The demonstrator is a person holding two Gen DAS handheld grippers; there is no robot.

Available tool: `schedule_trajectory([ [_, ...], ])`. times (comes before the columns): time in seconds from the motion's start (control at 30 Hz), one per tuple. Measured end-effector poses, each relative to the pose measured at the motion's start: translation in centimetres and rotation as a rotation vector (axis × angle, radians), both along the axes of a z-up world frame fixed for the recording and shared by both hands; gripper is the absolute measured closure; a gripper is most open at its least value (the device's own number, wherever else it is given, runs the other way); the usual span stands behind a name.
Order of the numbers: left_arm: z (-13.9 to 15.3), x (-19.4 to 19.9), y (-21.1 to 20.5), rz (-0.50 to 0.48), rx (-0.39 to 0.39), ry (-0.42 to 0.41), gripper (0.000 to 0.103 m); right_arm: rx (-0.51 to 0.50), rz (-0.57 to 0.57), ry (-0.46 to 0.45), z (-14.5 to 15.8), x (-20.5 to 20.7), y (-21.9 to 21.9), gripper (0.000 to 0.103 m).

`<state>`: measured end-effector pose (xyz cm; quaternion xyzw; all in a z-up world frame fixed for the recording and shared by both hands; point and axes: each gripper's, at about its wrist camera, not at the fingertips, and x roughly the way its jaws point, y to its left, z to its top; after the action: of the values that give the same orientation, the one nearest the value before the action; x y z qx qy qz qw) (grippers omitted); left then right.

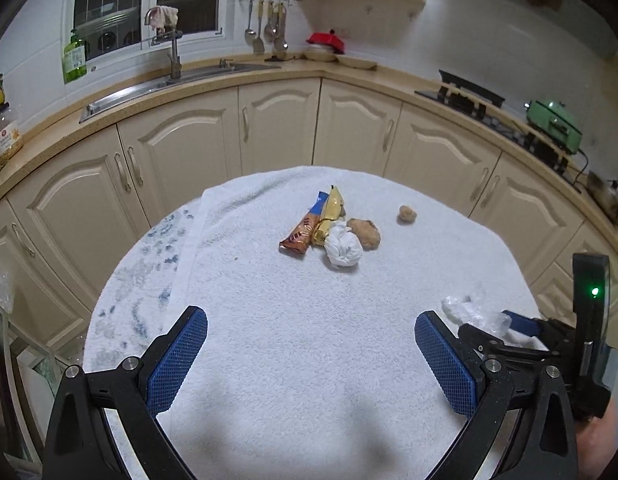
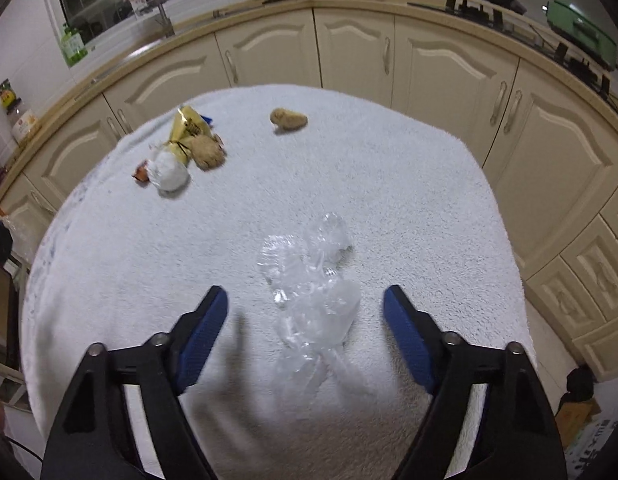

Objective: Collect trash
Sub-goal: 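Grasp the clear plastic bag with the right tool while the left tool grasps the white tissue bundle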

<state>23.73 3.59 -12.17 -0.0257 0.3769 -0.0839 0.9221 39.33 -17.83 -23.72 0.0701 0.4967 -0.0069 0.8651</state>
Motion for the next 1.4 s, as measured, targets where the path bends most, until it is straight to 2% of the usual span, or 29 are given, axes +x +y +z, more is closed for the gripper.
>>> schedule_trajectory([
  [0.07, -0.5, 1.6, -0.7, -0.003, 0.006, 0.014, 0.001, -0.003, 0.011, 0.010, -0.7, 0.2, -0.2, 0.052],
  [0.1, -0.8, 2.3, -1.0, -0.004, 0.010, 0.020, 0.001, -0.023, 0.020, -0.002, -0.7, 0.1, -0.1, 0.065],
  [0.13, -1.0, 3.1, -1.3, -0.006, 0.013, 0.027, 0.001, -0.030, 0.036, -0.006, -0.7, 0.1, 0.0, 0.071],
  [0.2, -1.4, 4.6, -2.1, -0.011, 0.017, 0.036, 0.001, -0.009, 0.052, -0.010, -0.5, 0.3, -0.1, 0.076],
  [0.57, -4.0, 13.3, -5.5, -0.010, 0.018, 0.044, 0.001, 0.067, 0.086, -0.086, 1.7, 3.3, -0.8, 0.077],
  [0.67, -5.5, 16.1, -6.3, 0.001, 0.000, 0.052, 0.001, 0.078, 0.079, -0.097, 2.0, 3.9, -1.2, 0.077],
  [0.8, -8.4, 19.4, -7.5, 0.022, 0.016, 0.106, 0.005, 0.089, 0.055, -0.104, 2.0, 4.1, -2.0, 0.077],
  [0.9, -10.6, 21.3, -8.0, 0.035, 0.025, 0.148, 0.025, 0.094, 0.039, -0.108, 2.2, 3.8, -2.7, 0.077],
  [0.97, -11.5, 22.2, -8.0, 0.037, 0.021, 0.150, 0.050, 0.096, 0.030, -0.112, 2.3, 3.5, -3.1, 0.077],
  [1.03, -11.8, 22.4, -7.7, 0.021, -0.011, 0.127, 0.069, 0.099, 0.019, -0.112, 2.3, 3.2, -3.4, 0.077],
  [1.2, -12.4, 22.7, -6.8, 0.023, -0.038, 0.136, 0.073, 0.111, -0.002, -0.115, 2.4, 2.2, -3.9, 0.077],
  [1.4, -11.7, 20.8, -6.0, 0.005, -0.055, 0.103, 0.073, 0.117, -0.009, -0.140, 3.7, 0.4, -3.7, 0.077],
])
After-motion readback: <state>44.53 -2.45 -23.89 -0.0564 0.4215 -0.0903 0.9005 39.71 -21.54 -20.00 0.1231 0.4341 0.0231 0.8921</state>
